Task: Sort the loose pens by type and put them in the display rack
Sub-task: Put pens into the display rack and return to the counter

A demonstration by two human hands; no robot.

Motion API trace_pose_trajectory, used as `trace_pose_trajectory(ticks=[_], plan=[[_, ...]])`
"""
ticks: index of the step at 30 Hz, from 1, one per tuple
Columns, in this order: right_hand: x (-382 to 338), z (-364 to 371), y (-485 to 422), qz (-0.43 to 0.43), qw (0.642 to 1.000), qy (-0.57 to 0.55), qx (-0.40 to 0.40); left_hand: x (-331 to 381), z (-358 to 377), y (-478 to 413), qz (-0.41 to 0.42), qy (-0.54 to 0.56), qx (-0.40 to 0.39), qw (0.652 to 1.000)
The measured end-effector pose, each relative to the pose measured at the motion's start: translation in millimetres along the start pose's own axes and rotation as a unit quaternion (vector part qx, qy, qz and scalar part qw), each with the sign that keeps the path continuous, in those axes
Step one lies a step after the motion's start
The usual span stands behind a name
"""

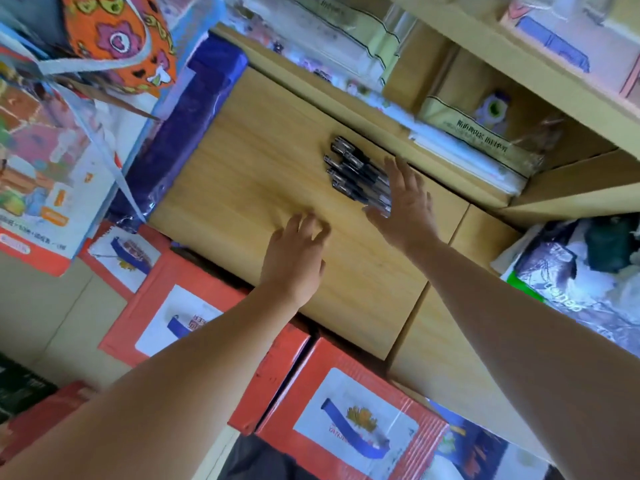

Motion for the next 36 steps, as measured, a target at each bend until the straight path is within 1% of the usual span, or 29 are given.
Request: trace_pose_trajectory(ticks=[2, 4, 7, 9, 12, 14, 16, 18, 20, 23, 27, 32, 36], plan=[[-1, 8, -2, -0.007, 0.999, 0.049, -0.019, -2, -3, 0, 0.007, 0.003, 0.012, 1.000], [-4, 9, 5, -0.015, 0.997, 0.075, 0.001, -4, -5, 1, 0.011, 0.012, 0.019, 1.000], [-8, 14, 22, -0.011, 0.996, 0.079, 0.035, -4, -8, 0, 0.008, 0.031, 0.028, 0.999], [-12, 21, 37, -0.011, 0.995, 0.085, 0.048, -5, -9, -2, -0.011, 0.052, 0.035, 0.998], [-17, 37, 60, -0.001, 0.995, 0.094, 0.044, -4, -5, -4, -0.057, 0.140, 0.027, 0.988], [-21, 46, 74, -0.002, 0.996, 0.081, 0.041, -4, 1, -3, -0.089, 0.184, 0.015, 0.979], [-23, 46, 83, -0.013, 0.997, 0.053, 0.052, -6, 4, -2, -0.116, 0.204, 0.015, 0.972], [-22, 39, 84, -0.022, 0.997, 0.012, 0.075, -8, 3, -2, -0.133, 0.191, 0.017, 0.972], [-11, 30, 78, 0.001, 0.996, -0.031, 0.088, -9, 2, -2, -0.150, 0.166, 0.025, 0.974], [3, 30, 62, 0.045, 0.994, -0.080, 0.059, -9, 1, -3, -0.170, 0.137, 0.037, 0.975], [4, 37, 56, 0.026, 0.999, -0.044, 0.007, -4, 2, -2, -0.169, 0.087, 0.039, 0.981], [29, 37, 66, 0.061, 0.997, -0.045, 0.008, -8, -2, -4, -0.190, 0.099, 0.044, 0.976], [31, 33, 66, 0.072, 0.996, -0.049, 0.012, -7, -5, -4, -0.198, 0.119, 0.063, 0.971]])
Point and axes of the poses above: each hand's wrist, its own y-axis away from the middle knuckle, its own z-axis out of the palm, x = y × z, the point moved 10 cm from there along -y, towards the middle knuckle
